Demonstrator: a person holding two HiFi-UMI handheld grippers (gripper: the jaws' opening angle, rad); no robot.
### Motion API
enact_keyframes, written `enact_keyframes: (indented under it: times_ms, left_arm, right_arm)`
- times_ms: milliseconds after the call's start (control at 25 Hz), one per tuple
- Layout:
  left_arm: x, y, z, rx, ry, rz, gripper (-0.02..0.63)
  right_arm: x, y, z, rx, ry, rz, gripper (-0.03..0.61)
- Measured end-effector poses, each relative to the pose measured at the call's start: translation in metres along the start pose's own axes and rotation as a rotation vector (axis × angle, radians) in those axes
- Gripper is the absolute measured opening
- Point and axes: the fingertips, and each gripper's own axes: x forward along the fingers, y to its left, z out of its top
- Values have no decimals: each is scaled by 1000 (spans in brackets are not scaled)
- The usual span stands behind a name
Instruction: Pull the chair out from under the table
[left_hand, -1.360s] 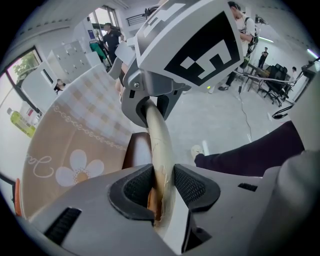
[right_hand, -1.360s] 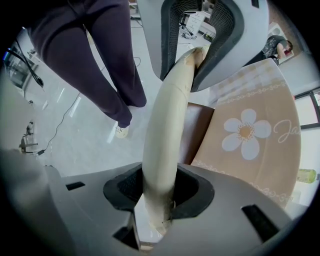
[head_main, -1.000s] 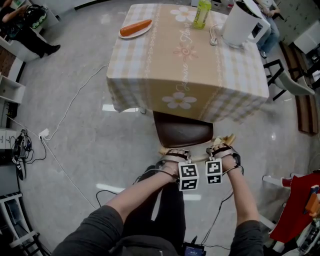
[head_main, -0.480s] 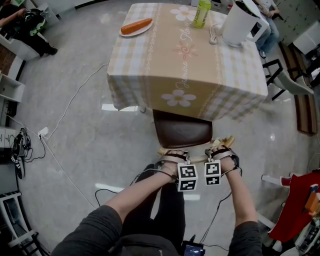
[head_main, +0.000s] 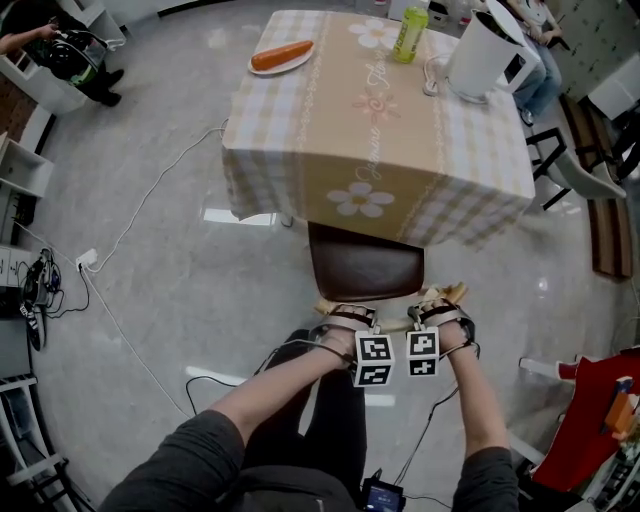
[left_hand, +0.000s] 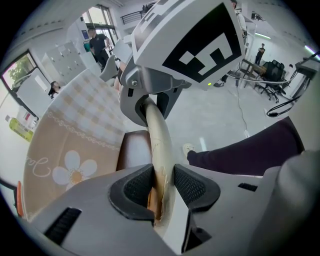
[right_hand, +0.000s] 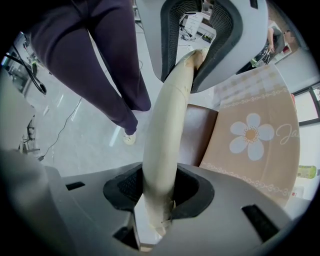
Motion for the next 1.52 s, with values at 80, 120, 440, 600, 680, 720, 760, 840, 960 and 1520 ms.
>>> enact_keyframes:
  times_ms: [80, 120, 440, 600, 680, 720, 760, 840, 960, 1520]
  left_arm:
    - [1, -2, 2, -3, 0, 0, 142]
    - [1, -3, 3, -5, 0, -2, 143]
    - [0, -14, 6, -9, -1, -13, 143]
    - [0, -18, 8, -9, 0, -13, 141]
    - [0, -20, 10, -10, 2, -14, 141]
    - [0, -20, 10, -10, 3, -13, 141]
    - [0, -22, 11, -10, 5, -14, 141]
    - [-1, -25, 12, -12, 6, -14, 141]
    - [-1, -30, 13, -12, 6, -14, 141]
    - [-1, -44, 18, -11, 18, -8, 141]
  right_arm:
    - [0, 2, -1, -3, -2, 1, 132]
    - [1, 4, -1, -5, -3, 2, 132]
    - [-1, 15, 1, -10, 1, 7, 132]
    - [-2, 18, 1, -10, 1, 6, 132]
    - [-3, 21, 1, -11, -5, 9, 132]
    - [-3, 22, 1, -11, -7, 11, 132]
    - [-3, 24, 1, -12, -7, 13, 132]
    - [-4, 27, 1, -15, -7, 17, 132]
    - [-4, 32, 3, -17, -11, 19, 132]
    - [-7, 47, 6, -14, -22, 20, 132]
